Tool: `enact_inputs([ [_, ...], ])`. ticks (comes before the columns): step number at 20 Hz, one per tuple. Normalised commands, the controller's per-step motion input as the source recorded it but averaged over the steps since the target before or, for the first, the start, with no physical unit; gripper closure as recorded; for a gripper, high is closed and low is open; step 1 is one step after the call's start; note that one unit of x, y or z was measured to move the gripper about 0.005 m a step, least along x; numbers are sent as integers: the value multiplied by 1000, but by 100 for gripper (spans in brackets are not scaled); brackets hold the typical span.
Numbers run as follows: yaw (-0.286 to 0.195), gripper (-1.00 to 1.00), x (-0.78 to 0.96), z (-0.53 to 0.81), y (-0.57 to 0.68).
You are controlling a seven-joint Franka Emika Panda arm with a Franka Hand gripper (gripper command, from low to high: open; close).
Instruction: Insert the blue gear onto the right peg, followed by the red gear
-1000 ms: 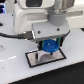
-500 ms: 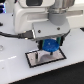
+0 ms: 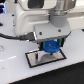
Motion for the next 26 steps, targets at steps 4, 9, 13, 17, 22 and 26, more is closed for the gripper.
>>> enact_inputs([
  [4, 0, 100, 208, 353, 22],
  [9, 0, 100, 284, 74, 30],
  [13, 0, 100, 251, -64, 21],
  [17, 0, 100, 221, -110, 50],
  [22, 0, 100, 283, 50, 126],
  [26, 0, 100, 335, 294, 194],
])
